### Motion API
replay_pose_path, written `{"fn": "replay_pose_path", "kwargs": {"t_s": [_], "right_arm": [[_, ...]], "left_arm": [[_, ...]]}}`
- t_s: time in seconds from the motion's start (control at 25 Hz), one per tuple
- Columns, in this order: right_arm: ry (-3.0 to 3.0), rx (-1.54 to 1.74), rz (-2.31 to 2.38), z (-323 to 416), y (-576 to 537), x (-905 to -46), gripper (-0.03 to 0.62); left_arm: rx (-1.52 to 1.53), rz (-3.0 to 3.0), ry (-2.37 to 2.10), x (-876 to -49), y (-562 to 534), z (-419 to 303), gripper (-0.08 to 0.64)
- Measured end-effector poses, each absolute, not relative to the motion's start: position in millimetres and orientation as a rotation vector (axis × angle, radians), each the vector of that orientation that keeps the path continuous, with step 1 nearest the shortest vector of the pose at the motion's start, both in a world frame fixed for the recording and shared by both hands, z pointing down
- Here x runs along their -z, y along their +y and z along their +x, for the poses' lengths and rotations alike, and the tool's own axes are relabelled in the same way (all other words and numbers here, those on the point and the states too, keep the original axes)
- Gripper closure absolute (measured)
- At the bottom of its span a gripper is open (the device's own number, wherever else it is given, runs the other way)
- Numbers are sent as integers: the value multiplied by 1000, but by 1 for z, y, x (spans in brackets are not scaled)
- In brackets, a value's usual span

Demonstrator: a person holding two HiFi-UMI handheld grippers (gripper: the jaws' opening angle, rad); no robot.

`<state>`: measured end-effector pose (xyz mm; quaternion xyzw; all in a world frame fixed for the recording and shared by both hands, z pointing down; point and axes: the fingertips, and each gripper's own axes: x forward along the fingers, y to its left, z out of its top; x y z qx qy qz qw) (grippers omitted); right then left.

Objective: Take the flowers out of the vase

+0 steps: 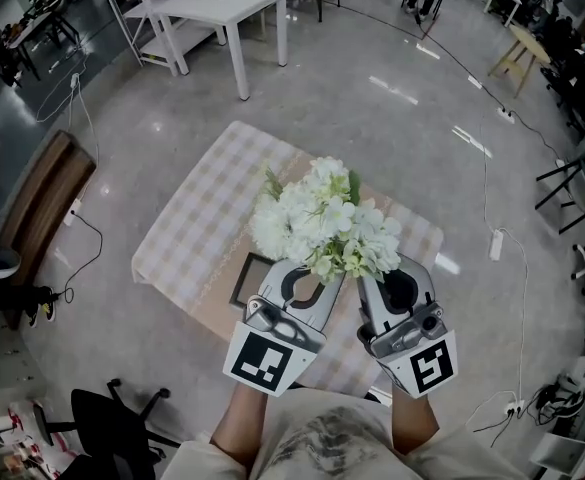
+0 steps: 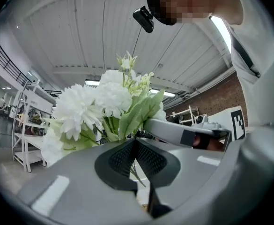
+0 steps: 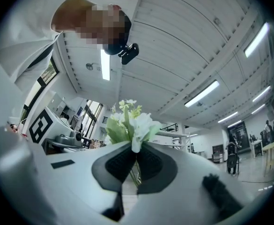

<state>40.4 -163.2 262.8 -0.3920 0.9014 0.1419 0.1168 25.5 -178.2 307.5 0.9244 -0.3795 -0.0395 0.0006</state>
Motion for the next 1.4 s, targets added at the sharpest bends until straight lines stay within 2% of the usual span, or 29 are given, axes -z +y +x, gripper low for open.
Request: {"fn": "replay_pose_path", "kwargs": {"t_s": [1.4], "right_arm": [[2653, -380, -1130, 46, -111, -262, 572]], "left_arm": [[90, 2975, -1117, -296, -124, 27, 551]]}}
